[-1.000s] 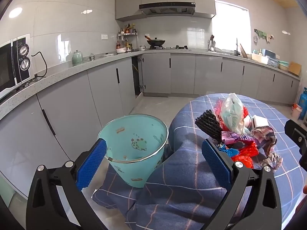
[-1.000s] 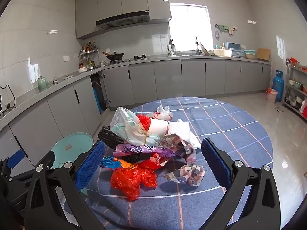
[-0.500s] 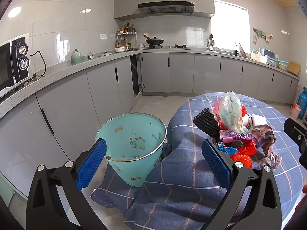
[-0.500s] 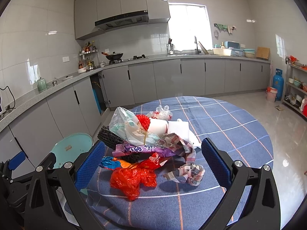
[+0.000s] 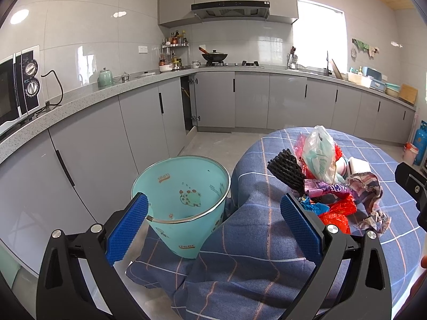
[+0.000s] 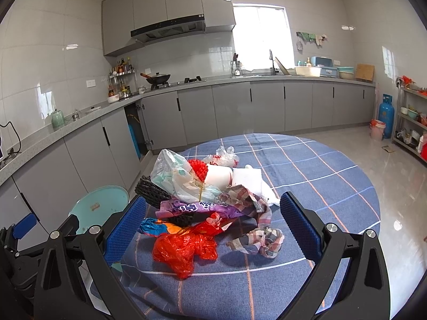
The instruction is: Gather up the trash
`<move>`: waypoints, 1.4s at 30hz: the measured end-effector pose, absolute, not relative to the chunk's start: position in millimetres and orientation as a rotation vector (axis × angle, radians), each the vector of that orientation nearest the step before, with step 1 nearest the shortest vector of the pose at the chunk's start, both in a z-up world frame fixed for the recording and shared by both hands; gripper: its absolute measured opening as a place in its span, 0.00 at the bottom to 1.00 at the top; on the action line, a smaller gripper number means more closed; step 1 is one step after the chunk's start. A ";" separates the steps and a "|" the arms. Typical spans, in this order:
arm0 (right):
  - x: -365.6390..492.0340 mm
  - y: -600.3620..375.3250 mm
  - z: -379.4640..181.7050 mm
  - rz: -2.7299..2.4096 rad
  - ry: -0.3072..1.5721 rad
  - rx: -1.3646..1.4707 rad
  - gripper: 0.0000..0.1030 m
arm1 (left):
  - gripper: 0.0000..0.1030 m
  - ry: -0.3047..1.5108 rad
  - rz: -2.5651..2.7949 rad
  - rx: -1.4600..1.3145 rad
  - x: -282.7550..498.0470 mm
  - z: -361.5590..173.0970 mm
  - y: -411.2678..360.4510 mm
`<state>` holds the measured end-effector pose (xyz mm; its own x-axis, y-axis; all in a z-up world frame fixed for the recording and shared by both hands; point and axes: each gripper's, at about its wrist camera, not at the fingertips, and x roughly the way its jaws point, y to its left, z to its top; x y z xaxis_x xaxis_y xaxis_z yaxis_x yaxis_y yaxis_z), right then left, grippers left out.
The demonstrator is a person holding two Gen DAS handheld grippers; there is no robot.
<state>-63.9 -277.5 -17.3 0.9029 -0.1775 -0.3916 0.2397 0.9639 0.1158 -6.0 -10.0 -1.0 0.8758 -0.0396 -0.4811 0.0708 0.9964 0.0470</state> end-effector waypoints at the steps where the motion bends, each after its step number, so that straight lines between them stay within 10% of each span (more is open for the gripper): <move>1: -63.8 -277.4 -17.4 -0.216 0.389 0.163 0.96 | 0.95 0.501 -0.058 0.064 -6.1 -1.0 -10.0; 42: -60.4 -282.5 -25.0 -0.217 0.404 0.187 0.96 | 0.95 0.542 -0.070 0.061 0.0 -11.4 -10.4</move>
<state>-60.4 -282.5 -25.0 0.8971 -0.1711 -0.4073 0.2451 0.9598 0.1368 0.0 -10.4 -11.4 0.8541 -0.0506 -0.5176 0.0831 0.9957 0.0398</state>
